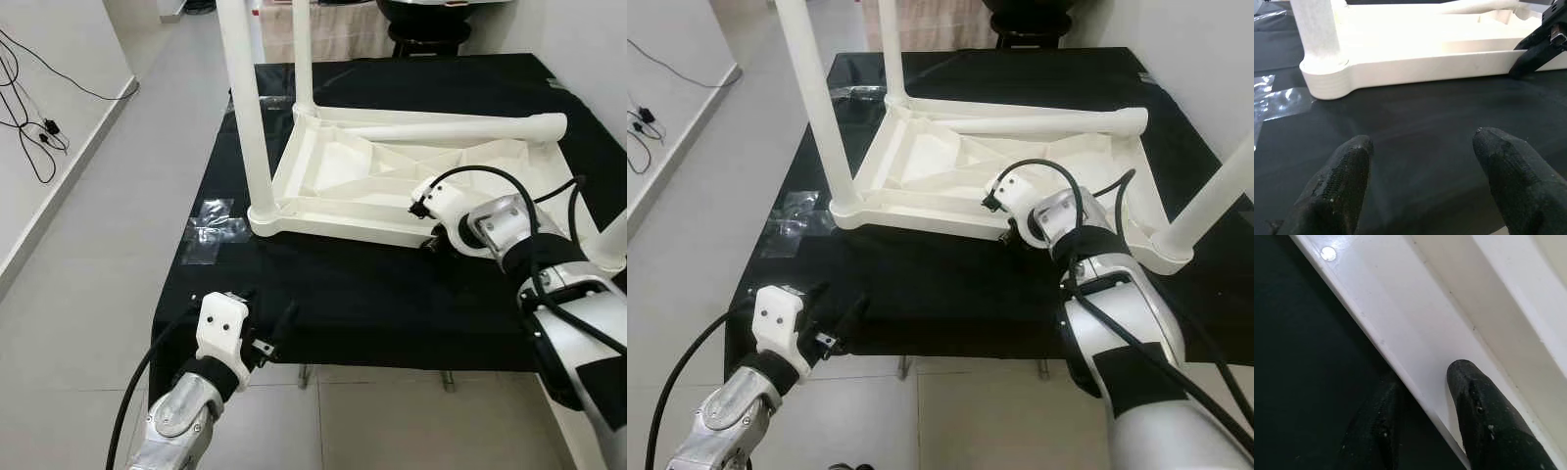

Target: Building children table

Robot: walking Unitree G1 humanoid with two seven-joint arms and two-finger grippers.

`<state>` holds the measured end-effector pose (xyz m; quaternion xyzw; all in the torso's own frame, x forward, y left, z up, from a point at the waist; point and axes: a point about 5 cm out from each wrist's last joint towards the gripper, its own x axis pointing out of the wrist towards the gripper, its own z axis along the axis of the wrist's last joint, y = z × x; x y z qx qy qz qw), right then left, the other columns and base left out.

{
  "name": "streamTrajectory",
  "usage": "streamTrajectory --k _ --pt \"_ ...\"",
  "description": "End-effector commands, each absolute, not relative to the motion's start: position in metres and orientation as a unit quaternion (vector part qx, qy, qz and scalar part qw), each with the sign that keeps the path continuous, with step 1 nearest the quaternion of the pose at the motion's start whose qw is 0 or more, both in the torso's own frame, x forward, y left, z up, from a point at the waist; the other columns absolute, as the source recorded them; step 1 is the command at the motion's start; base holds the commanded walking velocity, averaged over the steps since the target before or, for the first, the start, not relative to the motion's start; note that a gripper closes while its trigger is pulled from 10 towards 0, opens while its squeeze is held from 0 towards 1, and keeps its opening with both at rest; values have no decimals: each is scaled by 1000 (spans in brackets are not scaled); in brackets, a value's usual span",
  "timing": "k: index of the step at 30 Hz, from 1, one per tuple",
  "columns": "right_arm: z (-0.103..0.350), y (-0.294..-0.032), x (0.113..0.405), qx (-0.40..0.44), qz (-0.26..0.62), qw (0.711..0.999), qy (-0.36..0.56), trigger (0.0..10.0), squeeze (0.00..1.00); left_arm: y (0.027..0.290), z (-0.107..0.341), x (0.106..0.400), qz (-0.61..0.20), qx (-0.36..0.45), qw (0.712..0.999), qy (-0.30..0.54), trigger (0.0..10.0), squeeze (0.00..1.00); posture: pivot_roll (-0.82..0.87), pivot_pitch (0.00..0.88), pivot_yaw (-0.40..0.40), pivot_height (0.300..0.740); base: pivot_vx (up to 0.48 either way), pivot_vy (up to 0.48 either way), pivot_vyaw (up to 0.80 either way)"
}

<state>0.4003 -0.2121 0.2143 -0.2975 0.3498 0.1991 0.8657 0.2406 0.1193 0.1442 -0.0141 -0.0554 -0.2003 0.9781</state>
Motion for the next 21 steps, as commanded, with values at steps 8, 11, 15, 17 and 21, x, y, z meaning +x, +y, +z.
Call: streamTrajectory --k 8,11,15,17,21 --pt "204 -151 397 -121 324 873 344 0 0 121 143 240 -197 -23 979 -50 10000 0 41 191 11 740 0 0 0" --pt "211 -131 398 -78 350 877 318 0 0 121 143 240 -197 -23 979 -50 10000 0 43 191 11 740 0 0 0" --pt "224 -88 402 3 352 901 251 0 0 122 144 241 -197 -21 979 -50 10000 0 47 190 13 740 0 0 0" --pt "227 -77 403 25 342 909 237 0 0 122 144 241 -196 -21 979 -51 10000 0 49 189 14 740 0 0 0" --pt "235 -51 408 56 272 945 173 8118 0 122 144 241 -196 -18 979 -51 10000 0 67 186 13 740 0 0 0"
